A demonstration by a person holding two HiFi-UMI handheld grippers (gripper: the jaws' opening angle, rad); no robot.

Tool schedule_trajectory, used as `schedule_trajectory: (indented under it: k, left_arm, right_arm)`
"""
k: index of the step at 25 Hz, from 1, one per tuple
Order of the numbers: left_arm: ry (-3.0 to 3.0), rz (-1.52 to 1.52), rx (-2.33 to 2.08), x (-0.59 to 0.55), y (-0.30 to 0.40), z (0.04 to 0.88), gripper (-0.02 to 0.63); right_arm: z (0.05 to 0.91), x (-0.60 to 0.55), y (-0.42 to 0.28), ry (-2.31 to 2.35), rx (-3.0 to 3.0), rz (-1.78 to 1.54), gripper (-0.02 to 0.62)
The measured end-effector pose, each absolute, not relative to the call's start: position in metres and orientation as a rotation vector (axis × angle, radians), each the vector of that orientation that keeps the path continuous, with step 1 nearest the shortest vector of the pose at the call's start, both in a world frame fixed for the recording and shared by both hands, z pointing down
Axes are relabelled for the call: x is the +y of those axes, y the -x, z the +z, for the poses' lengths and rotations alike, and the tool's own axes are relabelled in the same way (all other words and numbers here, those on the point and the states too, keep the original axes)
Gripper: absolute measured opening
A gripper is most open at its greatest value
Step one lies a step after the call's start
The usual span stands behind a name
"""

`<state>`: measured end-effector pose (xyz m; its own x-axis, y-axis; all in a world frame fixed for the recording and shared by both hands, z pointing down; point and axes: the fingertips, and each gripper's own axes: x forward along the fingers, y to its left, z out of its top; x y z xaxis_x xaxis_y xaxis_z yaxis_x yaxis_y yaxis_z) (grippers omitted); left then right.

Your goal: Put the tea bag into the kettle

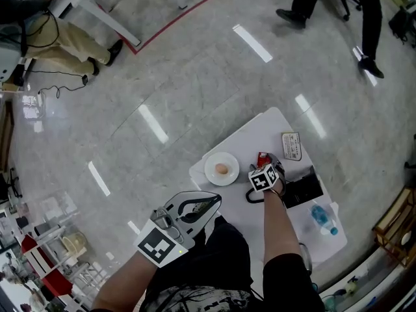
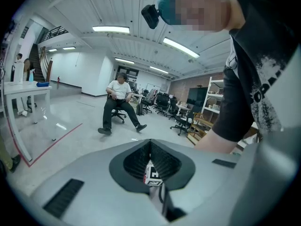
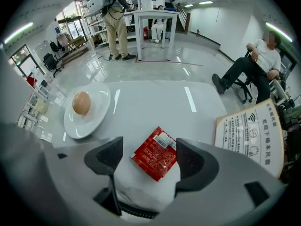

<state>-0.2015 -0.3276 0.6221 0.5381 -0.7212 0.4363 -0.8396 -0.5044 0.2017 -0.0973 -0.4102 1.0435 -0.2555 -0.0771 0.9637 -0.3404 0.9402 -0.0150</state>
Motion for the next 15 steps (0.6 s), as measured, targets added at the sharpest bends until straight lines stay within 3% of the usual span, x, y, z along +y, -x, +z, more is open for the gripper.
schedule_trajectory:
  k: [7, 10, 13, 15]
  left_arm:
    - [-2.384, 0.412, -1.272, -0.326, 0.202, 0.625, 0.006]
    - [-2.382, 0.403, -1.272, -0.325, 0.202, 0.626, 0.006]
    - [-2.376, 0.405, -1.275, -0.325, 0.201, 0.627, 0.006]
    - [-2.376, 0.413, -1.268, -0.323, 0.198, 0.628, 0.006]
  right_arm:
    - [1.047, -0.412, 0.096, -0.293, -1.815, 0.308, 0.347]
    - [1.044, -0.406, 0.097, -0.280, -1.828, 0.298, 0.260]
    - [1.045, -0.393, 0.104, -0.264, -1.840, 0.254, 0.055]
    - [1.046, -0.389, 0.104, -0.288, -1.846, 0.249, 0.022]
